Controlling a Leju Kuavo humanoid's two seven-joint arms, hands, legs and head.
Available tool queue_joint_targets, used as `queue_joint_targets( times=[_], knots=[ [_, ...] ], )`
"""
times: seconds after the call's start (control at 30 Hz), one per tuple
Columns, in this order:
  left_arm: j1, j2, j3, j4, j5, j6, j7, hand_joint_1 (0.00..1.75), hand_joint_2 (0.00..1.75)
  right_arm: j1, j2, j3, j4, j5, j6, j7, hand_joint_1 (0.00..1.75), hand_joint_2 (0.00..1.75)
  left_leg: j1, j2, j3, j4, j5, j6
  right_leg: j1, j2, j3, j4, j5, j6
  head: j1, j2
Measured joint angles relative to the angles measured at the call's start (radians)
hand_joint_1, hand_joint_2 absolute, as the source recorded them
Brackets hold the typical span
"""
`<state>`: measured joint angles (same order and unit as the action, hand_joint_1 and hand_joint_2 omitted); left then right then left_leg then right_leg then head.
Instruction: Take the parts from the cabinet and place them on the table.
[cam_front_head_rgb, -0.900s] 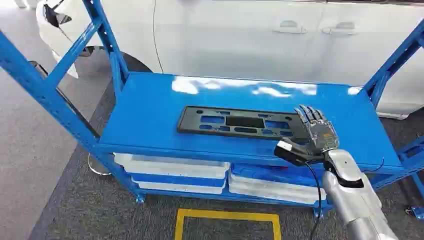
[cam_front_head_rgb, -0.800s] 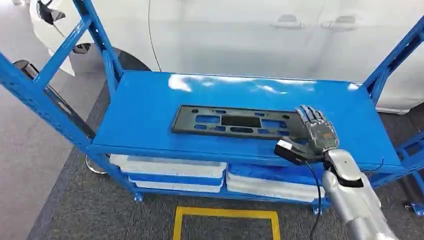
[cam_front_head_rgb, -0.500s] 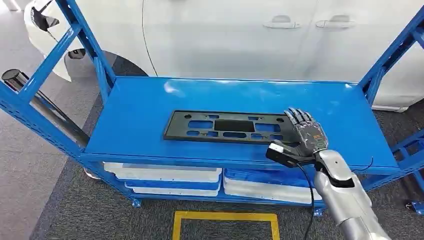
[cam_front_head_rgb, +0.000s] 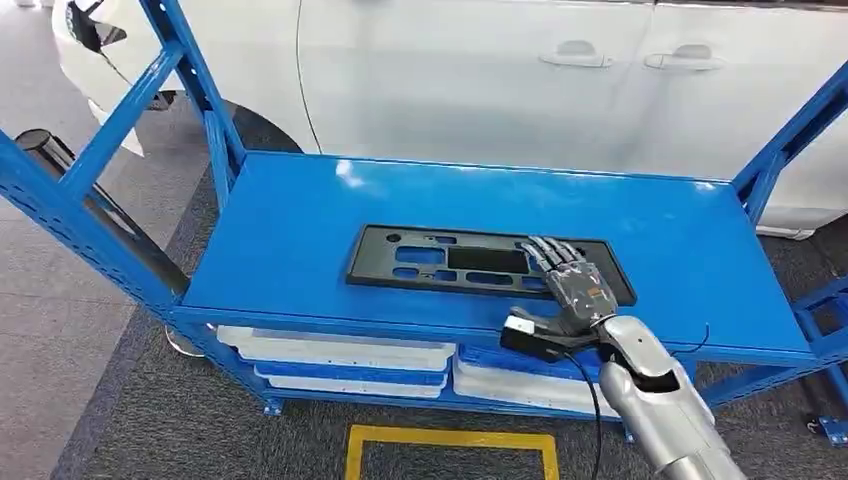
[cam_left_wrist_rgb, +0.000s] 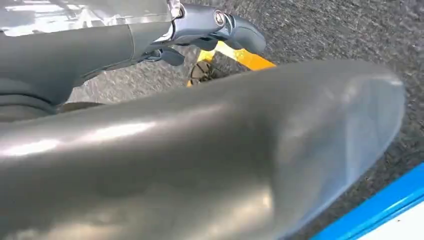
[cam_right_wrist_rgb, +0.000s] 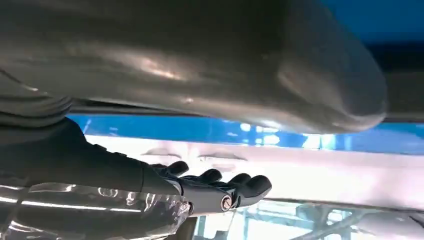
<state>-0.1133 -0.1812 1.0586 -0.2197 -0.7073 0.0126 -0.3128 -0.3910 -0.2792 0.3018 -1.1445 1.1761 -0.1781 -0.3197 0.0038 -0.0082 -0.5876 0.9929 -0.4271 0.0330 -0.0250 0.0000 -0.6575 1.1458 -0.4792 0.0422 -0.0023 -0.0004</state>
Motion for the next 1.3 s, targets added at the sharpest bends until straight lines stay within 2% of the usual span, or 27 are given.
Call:
queue_joint_targets(
  times=[0.03, 0.07, 0.17, 0.23, 0.27, 0.3, 0.37, 0.4, 0.43, 0.47, 0.53, 0.57, 0.6, 0.7, 0.73, 0.77, 0.8, 0.87, 0.9, 0.93, 0.97, 1.03, 1.07, 1.1, 1.2, 1.23, 1.3],
  knots=[
    [0.0, 0.0, 0.0, 0.0, 0.0, -0.001, 0.0, 0.0, 0.0, -0.001, 0.0, 0.002, -0.008, -0.001, 0.0, 0.0, 0.0, 0.0, 0.0, 0.0, 0.001, 0.005, -0.004, -0.004, -0.001, -0.001, 0.046, -0.092, 0.039, -0.002, 0.0, 0.0],
    [-0.001, 0.0, 0.0, 0.0, 0.0, -0.003, -0.001, 0.0, 0.0, -0.003, 0.0, 0.004, -0.013, -0.001, 0.0, 0.001, 0.0, 0.0, 0.0, 0.0, 0.0, 0.007, -0.007, -0.009, 0.0, -0.001, 0.068, -0.141, 0.032, -0.007, 0.001, 0.0],
    [0.002, 0.0, 0.001, 0.0, 0.0, -0.003, -0.003, 0.0, 0.0, 0.007, -0.003, 0.008, -0.036, -0.016, 0.009, -0.003, 0.0, 0.0, -0.002, 0.0, 0.0, 0.01, -0.01, -0.026, 0.012, 0.003, 0.065, -0.141, 0.037, -0.022, -0.001, 0.0],
    [0.001, 0.0, 0.002, 0.0, -0.003, -0.004, -0.003, 0.0, 0.0, 0.013, -0.004, 0.01, -0.061, -0.045, 0.036, -0.022, 0.0, 0.0, -0.001, 0.0, -0.003, 0.016, -0.018, -0.039, 0.004, 0.002, 0.069, -0.15, 0.044, -0.036, -0.001, 0.0],
    [0.001, 0.0, 0.002, 0.0, -0.003, -0.004, -0.002, 0.0, 0.0, 0.015, -0.005, 0.011, -0.077, -0.063, 0.051, -0.034, 0.0, 0.0, 0.001, 0.002, -0.013, 0.047, -0.043, -0.045, 0.004, 0.002, 0.07, -0.151, 0.044, -0.04, -0.002, 0.0],
    [-0.001, 0.0, 0.002, 0.0, -0.005, -0.004, 0.0, 0.0, 0.0, 0.019, -0.006, 0.011, -0.096, -0.086, 0.071, -0.048, 0.0, 0.0, 0.002, 0.002, -0.041, 0.113, -0.085, -0.049, 0.004, 0.001, 0.07, -0.151, 0.043, -0.046, -0.006, 0.0],
    [0.0, 0.0, 0.002, 0.0, -0.006, -0.004, 0.005, 0.0, 0.0, 0.035, -0.006, 0.012, -0.127, -0.103, 0.091, -0.061, 0.0, 0.0, 0.004, 0.002, -0.113, 0.276, -0.16, -0.056, 0.007, -0.001, 0.07, -0.15, 0.042, -0.048, -0.005, 0.0],
    [0.0, 0.0, 0.002, 0.0, -0.006, -0.003, 0.006, 0.0, 0.0, 0.043, -0.007, 0.013, -0.146, -0.104, 0.101, -0.062, 0.0, 0.0, 0.006, 0.002, -0.138, 0.332, -0.174, -0.058, 0.008, -0.001, 0.07, -0.15, 0.042, -0.049, -0.006, 0.0],
    [0.001, 0.0, 0.002, 0.0, -0.007, -0.002, 0.006, 0.0, 0.0, 0.051, -0.007, 0.017, -0.16, -0.101, 0.108, -0.061, 0.0, 0.0, 0.007, 0.002, -0.139, 0.336, -0.161, -0.058, 0.009, 0.0, 0.071, -0.15, 0.042, -0.049, -0.005, 0.0],
    [-0.001, 0.0, 0.002, 0.0, -0.008, -0.001, 0.006, 0.0, 0.0, 0.057, -0.007, 0.021, -0.172, -0.094, 0.111, -0.059, 0.0, 0.0, 0.007, 0.002, -0.114, 0.287, -0.128, -0.057, 0.009, 0.001, 0.073, -0.15, 0.041, -0.049, -0.006, 0.0],
    [-0.003, 0.001, 0.002, 0.0, -0.008, -0.001, 0.006, 0.0, 0.0, 0.059, -0.007, 0.03, -0.182, -0.076, 0.114, -0.05, 0.0, 0.0, 0.007, 0.002, -0.025, 0.113, -0.043, -0.05, 0.009, 0.003, 0.08, -0.149, 0.038, -0.045, -0.007, 0.0],
    [-0.004, 0.001, 0.002, 0.0, -0.008, 0.0, 0.006, 0.0, 0.0, 0.058, -0.007, 0.036, -0.183, -0.063, 0.112, -0.045, 0.0, 0.0, 0.007, 0.003, 0.011, 0.034, -0.023, -0.043, 0.01, 0.003, 0.082, -0.149, 0.036, -0.041, -0.006, 0.0],
    [-0.007, 0.001, 0.002, 0.0, -0.008, 0.0, 0.006, 0.0, 0.0, 0.056, -0.007, 0.044, -0.181, -0.044, 0.105, -0.036, 0.0, 0.0, 0.003, 0.002, 0.021, 0.01, -0.034, -0.038, 0.018, 0.004, 0.079, -0.144, 0.033, -0.036, -0.006, 0.0],
    [-0.008, 0.001, 0.003, 0.0, -0.007, 0.0, 0.004, 0.0, 0.0, 0.043, -0.005, 0.068, -0.159, -0.02, 0.078, -0.027, 0.0, 0.0, 0.0, 0.0, 0.016, 0.017, -0.032, -0.022, 0.016, 0.003, 0.077, -0.149, 0.04, -0.02, -0.005, 0.0],
    [-0.008, 0.001, 0.003, 0.0, -0.006, 0.0, 0.003, 0.0, 0.0, 0.037, -0.003, 0.074, -0.15, -0.019, 0.066, -0.027, 0.0, 0.0, 0.004, 0.001, 0.02, 0.006, -0.024, -0.012, 0.016, 0.004, 0.077, -0.148, 0.038, -0.012, -0.007, 0.0],
    [-0.009, 0.0, 0.003, 0.0, -0.006, 0.0, 0.002, 0.0, 0.0, 0.031, -0.002, 0.078, -0.136, -0.018, 0.049, -0.023, 0.0, 0.0, 0.006, 0.001, 0.023, 0.001, -0.02, -0.005, 0.012, 0.002, 0.071, -0.129, 0.02, -0.009, -0.003, 0.0],
    [-0.01, 0.0, 0.003, 0.0, -0.006, 0.0, 0.0, 0.0, 0.0, 0.023, -0.001, 0.081, -0.124, -0.017, 0.036, -0.02, 0.0, 0.0, 0.006, 0.001, 0.021, 0.001, -0.018, -0.001, 0.012, 0.002, 0.047, -0.073, -0.017, -0.007, 0.0, 0.0],
    [-0.008, 0.0, 0.004, 0.0, -0.005, 0.0, 0.0, 0.0, 0.0, 0.016, 0.005, 0.089, -0.092, -0.009, 0.01, -0.01, 0.0, 0.0, 0.004, 0.001, 0.019, 0.001, -0.018, 0.001, 0.01, 0.001, -0.03, 0.094, -0.094, 0.0, -0.002, 0.0],
    [-0.007, 0.0, 0.005, 0.0, -0.003, 0.001, -0.001, 0.0, 0.0, 0.017, 0.01, 0.092, -0.079, -0.001, -0.005, -0.004, 0.0, 0.0, 0.004, 0.001, 0.017, 0.002, -0.018, 0.001, 0.01, 0.001, -0.062, 0.158, -0.113, 0.002, -0.001, 0.0],
    [-0.005, 0.0, 0.006, 0.0, -0.003, 0.002, -0.002, 0.0, 0.0, 0.016, 0.015, 0.095, -0.063, 0.007, -0.02, 0.003, 0.0, 0.0, 0.004, 0.001, 0.017, 0.003, -0.018, 0.001, 0.01, 0.001, -0.072, 0.176, -0.108, 0.003, -0.001, 0.0],
    [-0.003, 0.0, 0.007, 0.0, -0.003, 0.003, -0.002, 0.0, 0.0, 0.013, 0.021, 0.097, -0.05, 0.013, -0.034, 0.008, 0.0, 0.0, 0.004, 0.001, 0.017, 0.003, -0.018, 0.001, 0.01, 0.001, -0.056, 0.14, -0.077, 0.001, -0.001, 0.0],
    [-0.003, 0.0, 0.007, 0.0, -0.002, 0.005, -0.002, 0.0, 0.0, -0.017, 0.03, 0.103, -0.012, 0.023, -0.06, 0.012, 0.0, 0.0, 0.004, 0.0, 0.019, 0.006, -0.021, -0.004, 0.01, 0.001, 0.027, -0.035, 0.016, -0.006, -0.001, 0.0],
    [-0.004, -0.002, 0.007, 0.0, -0.002, 0.005, -0.002, 0.0, 0.0, -0.035, 0.035, 0.105, 0.01, 0.023, -0.067, 0.012, 0.0, 0.0, 0.004, 0.0, 0.018, 0.008, -0.023, -0.007, 0.011, 0.001, 0.066, -0.116, 0.047, -0.012, -0.001, 0.0],
    [-0.006, -0.002, 0.007, 0.0, -0.002, 0.005, -0.002, 0.0, 0.0, -0.052, 0.04, 0.107, 0.029, 0.021, -0.07, 0.011, 0.0, 0.0, -0.004, 0.001, 0.013, 0.014, -0.025, -0.013, 0.018, 0.001, 0.077, -0.143, 0.033, -0.018, -0.002, 0.0],
    [-0.005, -0.003, 0.008, 0.0, 0.0, 0.005, 0.0, 0.0, 0.0, -0.081, 0.05, 0.108, 0.081, 0.017, -0.075, 0.011, 0.0, 0.0, 0.0, 0.001, 0.012, 0.009, -0.021, -0.027, 0.023, 0.001, 0.071, -0.142, 0.035, -0.03, -0.002, 0.0],
    [-0.005, -0.002, 0.008, 0.0, 0.0, 0.005, 0.0, 0.0, 0.0, -0.09, 0.054, 0.11, 0.097, 0.019, -0.077, 0.013, 0.0, 0.0, -0.003, 0.0, 0.012, 0.01, -0.023, -0.034, 0.015, 0.002, 0.072, -0.149, 0.039, -0.038, -0.003, 0.0],
    [-0.006, -0.002, 0.009, 0.0, 0.0, 0.005, -0.002, 0.0, 0.0, -0.109, 0.065, 0.113, 0.124, 0.024, -0.089, 0.018, 0.0, 0.0, 0.001, 0.002, -0.01, 0.064, -0.063, -0.043, 0.011, -0.003, 0.079, -0.158, 0.044, -0.049, -0.006, 0.0]
  ],
)
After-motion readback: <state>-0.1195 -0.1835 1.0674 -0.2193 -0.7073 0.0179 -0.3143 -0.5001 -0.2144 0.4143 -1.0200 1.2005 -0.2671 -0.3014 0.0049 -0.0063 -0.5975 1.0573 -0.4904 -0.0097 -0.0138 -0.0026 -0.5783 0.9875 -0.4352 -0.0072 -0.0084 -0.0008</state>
